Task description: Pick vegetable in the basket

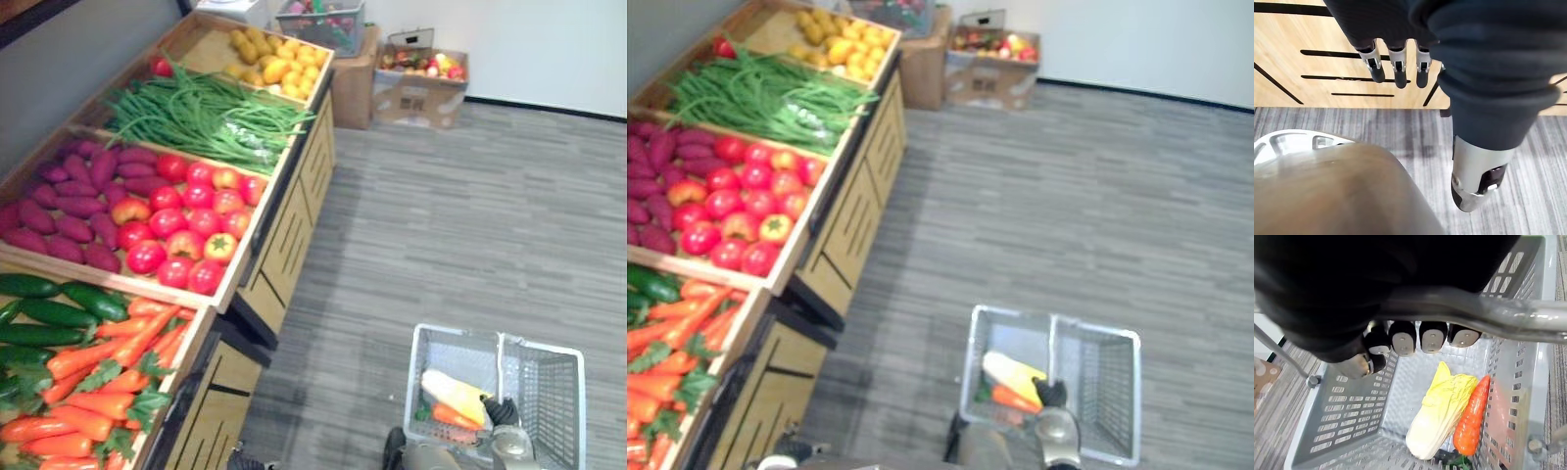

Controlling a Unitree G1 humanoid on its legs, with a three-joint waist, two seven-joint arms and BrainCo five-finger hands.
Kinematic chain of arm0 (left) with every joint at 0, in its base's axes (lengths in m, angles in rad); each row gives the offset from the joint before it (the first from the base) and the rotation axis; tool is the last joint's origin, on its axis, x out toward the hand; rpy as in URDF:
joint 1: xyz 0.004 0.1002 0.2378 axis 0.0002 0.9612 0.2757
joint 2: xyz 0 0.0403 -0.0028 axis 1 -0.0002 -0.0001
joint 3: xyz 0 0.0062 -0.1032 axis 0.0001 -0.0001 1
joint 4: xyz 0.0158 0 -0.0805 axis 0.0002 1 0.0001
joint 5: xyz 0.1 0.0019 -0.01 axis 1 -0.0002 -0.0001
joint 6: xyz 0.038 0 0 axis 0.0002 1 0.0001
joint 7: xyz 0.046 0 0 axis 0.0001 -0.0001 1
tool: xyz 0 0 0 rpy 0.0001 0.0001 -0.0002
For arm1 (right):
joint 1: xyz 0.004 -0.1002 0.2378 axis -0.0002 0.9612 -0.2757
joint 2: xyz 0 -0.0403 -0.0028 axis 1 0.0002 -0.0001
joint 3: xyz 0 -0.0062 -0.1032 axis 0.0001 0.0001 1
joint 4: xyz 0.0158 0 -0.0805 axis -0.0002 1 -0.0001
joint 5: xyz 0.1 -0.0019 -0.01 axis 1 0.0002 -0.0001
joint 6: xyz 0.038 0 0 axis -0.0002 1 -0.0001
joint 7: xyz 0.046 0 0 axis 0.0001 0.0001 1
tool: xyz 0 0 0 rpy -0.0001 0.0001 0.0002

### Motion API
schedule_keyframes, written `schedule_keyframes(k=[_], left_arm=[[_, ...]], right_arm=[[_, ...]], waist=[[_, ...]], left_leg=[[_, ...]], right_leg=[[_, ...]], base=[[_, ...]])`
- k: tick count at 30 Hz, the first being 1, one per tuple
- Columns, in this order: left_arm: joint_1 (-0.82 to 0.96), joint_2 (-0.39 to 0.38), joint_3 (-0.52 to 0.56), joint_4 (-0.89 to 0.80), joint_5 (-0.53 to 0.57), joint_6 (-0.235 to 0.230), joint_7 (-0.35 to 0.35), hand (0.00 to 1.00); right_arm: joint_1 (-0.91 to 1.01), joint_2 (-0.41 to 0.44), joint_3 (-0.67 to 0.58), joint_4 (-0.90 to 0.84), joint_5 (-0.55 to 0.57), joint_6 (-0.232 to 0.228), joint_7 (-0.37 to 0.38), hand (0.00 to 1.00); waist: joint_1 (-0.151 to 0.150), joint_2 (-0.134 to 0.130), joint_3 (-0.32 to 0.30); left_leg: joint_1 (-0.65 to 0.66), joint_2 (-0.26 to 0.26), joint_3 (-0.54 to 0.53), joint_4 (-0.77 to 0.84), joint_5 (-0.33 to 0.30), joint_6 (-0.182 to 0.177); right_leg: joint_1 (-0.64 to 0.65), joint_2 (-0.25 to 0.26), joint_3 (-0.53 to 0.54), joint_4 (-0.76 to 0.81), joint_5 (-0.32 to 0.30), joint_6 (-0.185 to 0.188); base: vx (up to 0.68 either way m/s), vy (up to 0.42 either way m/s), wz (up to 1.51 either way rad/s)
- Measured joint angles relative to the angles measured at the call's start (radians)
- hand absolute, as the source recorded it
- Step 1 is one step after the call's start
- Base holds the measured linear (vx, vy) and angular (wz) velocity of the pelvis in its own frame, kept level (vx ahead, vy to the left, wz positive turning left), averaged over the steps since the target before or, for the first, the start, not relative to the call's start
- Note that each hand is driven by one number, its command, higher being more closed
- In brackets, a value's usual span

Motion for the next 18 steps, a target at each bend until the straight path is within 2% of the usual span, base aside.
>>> schedule_keyframes(k=[1,2,4,5,7,8,9,10,11,13,15,17,18], left_arm=[[0.004,0.0,0.002,-0.001,0.0,-0.001,0.003,0.0],[0.006,-0.002,0.002,-0.001,0.0,-0.001,0.005,0.0],[0.012,-0.013,0.004,-0.005,-0.002,-0.002,0.008,0.0],[0.012,-0.016,0.002,-0.006,-0.002,-0.002,0.016,0.0],[0.019,-0.019,0.001,-0.007,-0.002,-0.005,0.029,0.0],[0.021,-0.023,0.001,-0.008,-0.002,-0.009,0.032,0.0],[0.023,-0.026,0.0,-0.008,-0.002,-0.011,0.033,0.0],[0.027,-0.038,0.001,-0.008,-0.002,-0.011,0.036,0.0],[0.025,-0.04,0.009,-0.008,-0.001,-0.009,0.036,0.0],[0.015,-0.04,0.012,-0.013,0.001,-0.01,0.036,0.0],[0.012,-0.044,0.031,-0.018,0.009,-0.004,0.034,0.0],[0.016,-0.044,0.031,-0.018,0.031,-0.001,0.034,0.0],[0.016,-0.044,0.031,-0.019,0.036,-0.001,0.034,0.0]], right_arm=[[0.01,-0.002,0.002,-0.011,-0.001,-0.001,0.0,1.0],[0.011,-0.007,0.002,-0.014,-0.001,-0.001,-0.002,1.0],[0.006,-0.02,0.013,-0.015,-0.002,-0.001,-0.008,1.0],[0.007,-0.022,0.021,-0.014,-0.002,-0.001,-0.01,1.0],[0.007,-0.026,0.043,-0.012,-0.002,-0.007,-0.015,1.0],[0.008,-0.031,0.044,-0.012,-0.001,-0.01,-0.016,1.0],[0.009,-0.036,0.044,-0.013,-0.001,-0.011,-0.016,1.0],[0.019,-0.045,0.044,-0.02,-0.001,-0.01,-0.016,1.0],[0.037,-0.037,0.048,-0.045,-0.001,-0.012,-0.017,1.0],[0.074,-0.035,0.048,-0.098,-0.001,-0.013,-0.017,1.0],[0.09,-0.031,0.051,-0.134,-0.001,-0.011,-0.018,1.0],[0.087,-0.018,0.056,-0.155,-0.008,-0.01,-0.018,1.0],[0.086,-0.003,0.07,-0.165,-0.03,-0.01,-0.017,1.0]], waist=[[0.003,-0.014,0.008],[0.007,-0.016,0.011],[0.035,-0.014,0.013],[0.051,-0.014,0.013],[0.055,-0.008,0.017],[0.057,0.004,0.024],[0.059,0.011,0.028],[0.065,0.031,0.035],[0.077,0.034,0.023],[0.076,0.019,0.03],[0.08,0.01,0.031],[0.09,0.004,0.032],[0.105,0.0,0.03]], left_leg=[[-0.036,-0.004,-0.106,0.04,0.009,0.006],[-0.05,-0.029,-0.188,0.031,-0.017,-0.001],[-0.085,-0.158,-0.452,-0.028,-0.121,-0.012],[-0.103,-0.212,-0.532,-0.051,-0.141,-0.013],[-0.156,-0.305,-0.663,-0.114,-0.157,-0.019],[-0.171,-0.339,-0.709,-0.168,-0.153,-0.02],[-0.173,-0.352,-0.722,-0.203,-0.149,-0.018],[-0.175,-0.361,-0.739,-0.256,-0.12,0.022],[-0.169,-0.373,-0.713,-0.268,-0.13,0.023],[-0.169,-0.403,-0.706,-0.294,-0.127,0.037],[-0.167,-0.424,-0.684,-0.301,-0.115,0.062],[-0.156,-0.43,-0.651,-0.304,-0.116,0.063],[-0.134,-0.431,-0.624,-0.314,-0.116,0.063]], right_leg=[[0.016,-0.001,0.034,-0.015,-0.004,-0.007],[0.024,-0.002,0.056,-0.023,-0.003,-0.01],[0.027,-0.005,0.15,-0.046,-0.002,-0.021],[0.029,-0.004,0.187,-0.061,0.005,-0.021],[0.035,0.0,0.249,-0.094,0.026,-0.02],[0.042,0.009,0.273,-0.108,0.035,-0.012],[0.042,0.013,0.28,-0.108,0.038,-0.005],[0.042,0.035,0.308,-0.107,0.042,0.011],[0.052,0.026,0.326,-0.129,0.055,0.027],[0.056,0.0,0.325,-0.163,0.083,0.064],[0.042,-0.023,0.329,-0.168,0.09,0.076],[0.042,-0.031,0.333,-0.166,0.091,0.077],[0.042,-0.034,0.335,-0.154,0.091,0.078]], base=[[-0.01,-0.115,-0.29],[-0.03,-0.052,-0.5],[-0.04,0.025,-1.03],[-0.03,0.042,-1.25],[-0.03,0.081,-1.06],[-0.03,0.124,-0.91],[-0.04,0.184,-0.96],[0.01,0.212,-0.89],[0.06,0.214,-0.67],[0.14,0.183,-0.08],[0.18,0.212,-0.05],[0.14,0.129,-0.31],[0.17,0.092,-0.52]])
